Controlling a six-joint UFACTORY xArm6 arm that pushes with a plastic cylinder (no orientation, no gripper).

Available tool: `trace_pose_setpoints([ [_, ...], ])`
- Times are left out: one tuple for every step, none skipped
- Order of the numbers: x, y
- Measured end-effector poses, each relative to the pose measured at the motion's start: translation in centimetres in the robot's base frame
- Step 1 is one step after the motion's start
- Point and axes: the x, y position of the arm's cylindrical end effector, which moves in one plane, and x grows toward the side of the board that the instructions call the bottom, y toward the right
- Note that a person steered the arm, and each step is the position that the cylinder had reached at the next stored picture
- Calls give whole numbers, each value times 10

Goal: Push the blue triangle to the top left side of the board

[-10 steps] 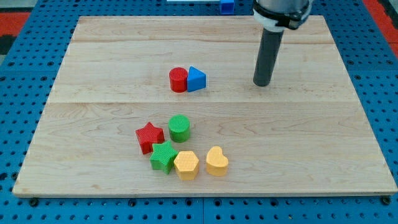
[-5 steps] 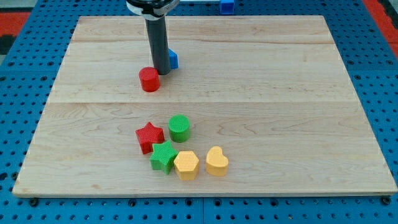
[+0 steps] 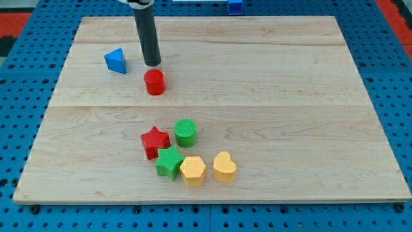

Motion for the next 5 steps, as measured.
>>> trace_pose_setpoints([
  [15, -14],
  [-11, -59],
  [-25, -84],
  [19, -26],
  [23, -81],
])
